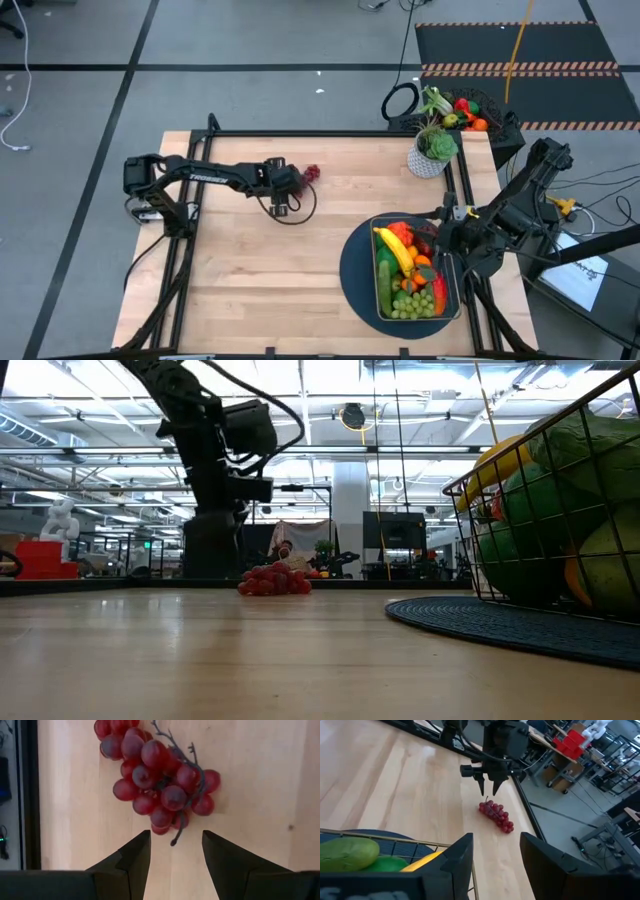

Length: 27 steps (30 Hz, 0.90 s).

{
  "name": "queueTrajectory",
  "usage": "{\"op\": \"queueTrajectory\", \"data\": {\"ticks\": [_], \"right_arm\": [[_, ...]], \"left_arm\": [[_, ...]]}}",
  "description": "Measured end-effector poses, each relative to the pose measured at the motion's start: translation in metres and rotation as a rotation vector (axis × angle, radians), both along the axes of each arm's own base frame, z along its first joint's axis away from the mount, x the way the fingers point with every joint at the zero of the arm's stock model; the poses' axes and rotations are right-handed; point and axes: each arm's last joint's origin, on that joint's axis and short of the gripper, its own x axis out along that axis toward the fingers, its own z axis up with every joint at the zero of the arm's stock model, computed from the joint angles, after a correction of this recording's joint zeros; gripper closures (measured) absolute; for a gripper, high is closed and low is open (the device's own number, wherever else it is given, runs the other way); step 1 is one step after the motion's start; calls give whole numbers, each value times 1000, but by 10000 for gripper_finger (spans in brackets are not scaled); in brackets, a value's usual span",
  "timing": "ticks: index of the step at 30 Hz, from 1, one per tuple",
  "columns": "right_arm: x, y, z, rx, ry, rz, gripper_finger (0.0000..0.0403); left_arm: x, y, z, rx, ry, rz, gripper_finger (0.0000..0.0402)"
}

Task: Build produce basket
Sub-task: Put the red grapes into the wire basket

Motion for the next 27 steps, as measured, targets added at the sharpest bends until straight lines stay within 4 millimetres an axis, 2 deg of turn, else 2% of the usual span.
{"op": "queueTrajectory", "data": {"ticks": [12,27], "right_arm": [[0,0,0,-2,2,3,248],[2,3,3,-4,-19,22,248]], "left_arm": [[-6,3,-11,23,4,-37,227],[-10,7,-17,4,0,-29,329]]}}
